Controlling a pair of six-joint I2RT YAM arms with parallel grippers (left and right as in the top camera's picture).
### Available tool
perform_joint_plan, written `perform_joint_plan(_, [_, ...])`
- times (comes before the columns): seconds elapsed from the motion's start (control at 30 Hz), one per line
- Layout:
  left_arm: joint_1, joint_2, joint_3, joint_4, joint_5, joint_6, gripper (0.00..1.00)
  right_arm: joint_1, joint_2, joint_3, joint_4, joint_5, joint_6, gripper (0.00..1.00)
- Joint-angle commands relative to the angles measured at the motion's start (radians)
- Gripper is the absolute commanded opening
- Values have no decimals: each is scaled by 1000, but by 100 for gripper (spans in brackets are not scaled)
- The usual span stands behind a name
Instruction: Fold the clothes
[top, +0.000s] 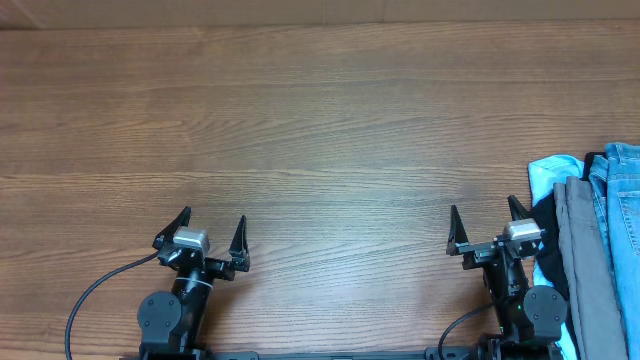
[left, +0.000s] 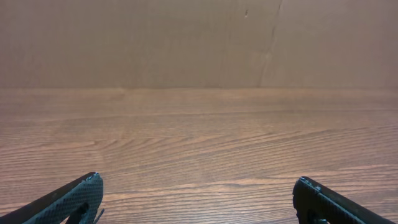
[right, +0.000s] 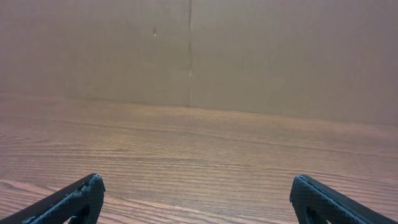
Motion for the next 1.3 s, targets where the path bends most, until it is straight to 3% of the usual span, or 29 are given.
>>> perform_joint_plan(0.0, [8, -9, -4, 10, -6, 26, 100, 3, -9, -10, 7, 6, 0, 100])
perform_joint_plan(0.2, [8, -9, -4, 5, 35, 15, 100, 3, -9, -10, 6, -31, 0, 100])
perform_joint_plan(0.3, [8, -9, -4, 20, 130, -81, 100, 3, -9, -10, 21, -138, 11, 100])
perform_joint_plan(0.4, [8, -9, 3, 64, 228, -118, 100, 3, -9, -10, 99, -223, 147, 100])
perform_joint_plan(0.47, [8, -9, 53, 71, 328, -125, 100, 3, -9, -8, 219, -275, 314, 100])
perform_joint_plan(0.6, [8, -8, 189, 19, 330, -100, 100, 3, -6, 89, 233, -316, 342, 100])
perform_joint_plan(0.7, [8, 21, 287, -64, 264, -69, 100, 3, 24, 186, 132, -288, 335, 100])
perform_joint_plan(0.9, [8, 295, 608, -324, 88, -56, 100, 3, 262, 500, -228, -188, 335, 100])
perform_joint_plan(1.07, [8, 696, 1042, -692, 18, -28, 100, 3, 687, 974, -740, -87, 334, 100])
perform_joint_plan(1.27, [8, 1086, 1456, -1064, 18, 26, 100, 3, 1050, 1323, -1044, -99, 335, 100])
